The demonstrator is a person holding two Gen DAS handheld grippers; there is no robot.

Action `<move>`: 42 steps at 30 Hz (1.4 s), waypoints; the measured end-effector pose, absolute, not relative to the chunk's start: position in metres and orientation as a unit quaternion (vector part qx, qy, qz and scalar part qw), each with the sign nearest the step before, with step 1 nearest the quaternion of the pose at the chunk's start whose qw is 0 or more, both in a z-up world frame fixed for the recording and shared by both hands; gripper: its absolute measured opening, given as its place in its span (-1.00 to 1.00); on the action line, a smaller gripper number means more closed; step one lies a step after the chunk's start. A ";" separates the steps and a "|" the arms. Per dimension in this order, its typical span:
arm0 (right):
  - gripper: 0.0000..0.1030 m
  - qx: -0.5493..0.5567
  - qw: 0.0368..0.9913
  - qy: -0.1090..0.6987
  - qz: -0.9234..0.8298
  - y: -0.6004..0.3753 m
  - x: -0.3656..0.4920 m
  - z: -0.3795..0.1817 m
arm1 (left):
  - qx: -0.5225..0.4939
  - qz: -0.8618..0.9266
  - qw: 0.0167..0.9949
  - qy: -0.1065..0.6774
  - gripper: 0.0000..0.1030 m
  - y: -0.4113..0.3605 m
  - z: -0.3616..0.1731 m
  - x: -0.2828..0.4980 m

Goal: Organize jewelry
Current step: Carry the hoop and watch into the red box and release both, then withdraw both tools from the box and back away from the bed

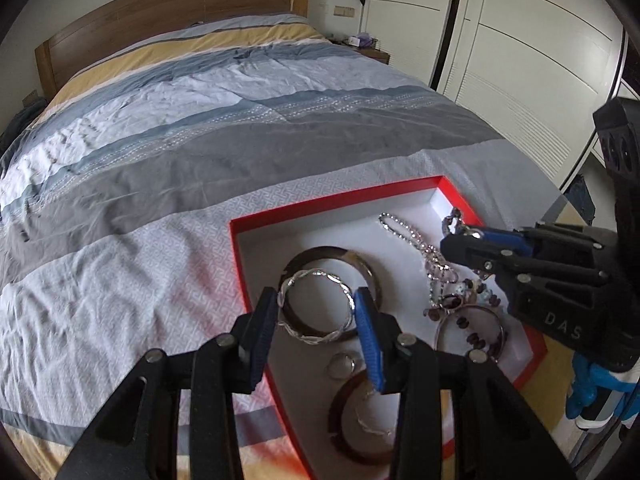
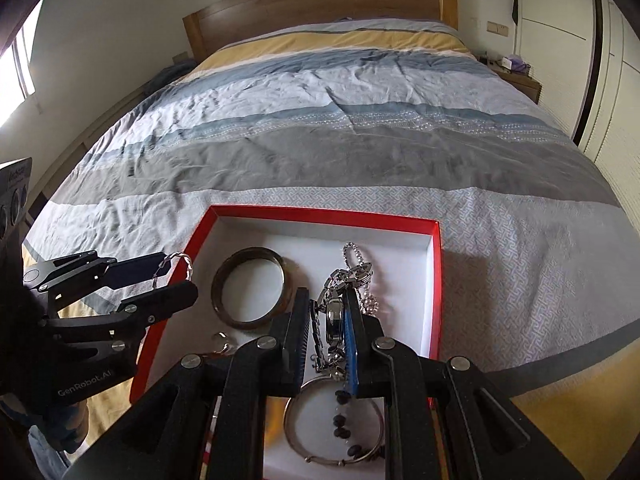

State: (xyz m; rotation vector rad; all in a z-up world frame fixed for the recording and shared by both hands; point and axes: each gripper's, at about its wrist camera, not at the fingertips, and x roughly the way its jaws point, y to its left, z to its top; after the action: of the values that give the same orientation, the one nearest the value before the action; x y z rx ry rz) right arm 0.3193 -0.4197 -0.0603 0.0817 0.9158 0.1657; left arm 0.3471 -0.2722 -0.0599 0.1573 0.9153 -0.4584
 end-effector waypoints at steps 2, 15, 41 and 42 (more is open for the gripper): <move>-0.70 0.039 0.891 0.444 0.080 -0.422 0.328 -0.069 | 0.083 -0.215 0.867 0.442 -0.28 -0.279 -0.069 0.354; -0.68 0.043 0.879 0.460 0.119 -0.419 0.336 -0.099 | 0.098 -0.219 0.860 0.450 -0.27 -0.285 -0.093 0.367; -0.34 0.044 0.891 0.443 0.084 -0.431 0.237 -0.034 | 0.086 -0.235 0.838 0.484 -0.25 -0.258 -0.064 0.305; -0.34 0.045 0.892 0.443 0.082 -0.428 0.231 -0.031 | 0.087 -0.231 0.841 0.481 -0.25 -0.254 -0.058 0.299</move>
State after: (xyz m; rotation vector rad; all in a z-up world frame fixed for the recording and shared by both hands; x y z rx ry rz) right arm 0.2314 -0.4284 -0.0314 0.0939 0.9198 0.1695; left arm 0.2988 -0.2536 -0.0584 0.1830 1.0159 -0.4881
